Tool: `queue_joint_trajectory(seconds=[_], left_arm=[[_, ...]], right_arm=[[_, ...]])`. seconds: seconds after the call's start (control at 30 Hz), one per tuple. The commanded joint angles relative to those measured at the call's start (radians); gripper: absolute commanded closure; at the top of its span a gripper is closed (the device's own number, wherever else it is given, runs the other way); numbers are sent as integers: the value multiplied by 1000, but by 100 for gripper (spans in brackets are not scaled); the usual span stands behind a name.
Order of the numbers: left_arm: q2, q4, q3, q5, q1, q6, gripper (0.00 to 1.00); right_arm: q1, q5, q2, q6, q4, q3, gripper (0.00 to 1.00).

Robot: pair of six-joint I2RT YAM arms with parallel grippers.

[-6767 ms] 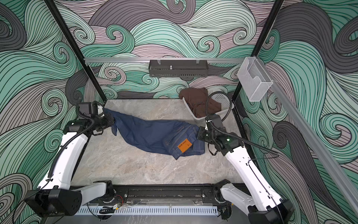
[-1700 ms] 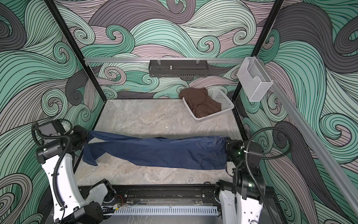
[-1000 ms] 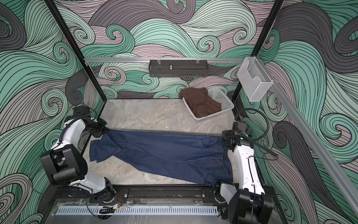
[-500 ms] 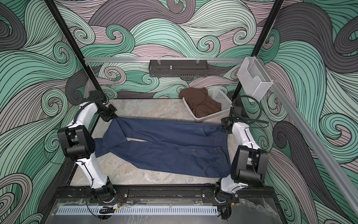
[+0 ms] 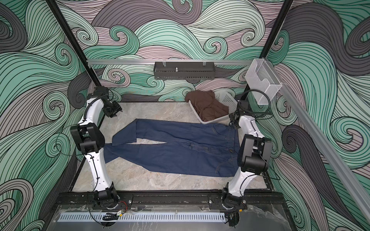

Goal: Fold and stack the trousers
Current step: Flatten out the trousers at the center of the table.

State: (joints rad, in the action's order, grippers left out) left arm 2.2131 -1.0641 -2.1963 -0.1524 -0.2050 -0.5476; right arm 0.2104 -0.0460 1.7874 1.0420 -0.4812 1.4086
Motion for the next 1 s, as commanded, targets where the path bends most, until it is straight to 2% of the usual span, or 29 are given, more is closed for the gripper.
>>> queue_joint_trajectory(seconds=[0.0,0.13,0.27,0.37,0.63,0.97], left_arm=[[-115,-94,30,16,1,37,42],[-295,-44,293,-24,1,85,37],[-436,2,558,-56,25,125,35],[-469,11,670,-32,65,154,36],[-372,3,705,22,174,152,36],[-212,-17,684,158,278,145,36]], right_arm=[[-9,-24,-67,-69,-82,12,34],[-11,-43,-195,-125,-153,-54,23],[-67,-1,-328,-144,-161,-180,22],[-144,33,-395,-146,-161,-274,22],[-314,63,-538,-118,-137,-481,24],[-364,84,-620,-125,-151,-573,25]])
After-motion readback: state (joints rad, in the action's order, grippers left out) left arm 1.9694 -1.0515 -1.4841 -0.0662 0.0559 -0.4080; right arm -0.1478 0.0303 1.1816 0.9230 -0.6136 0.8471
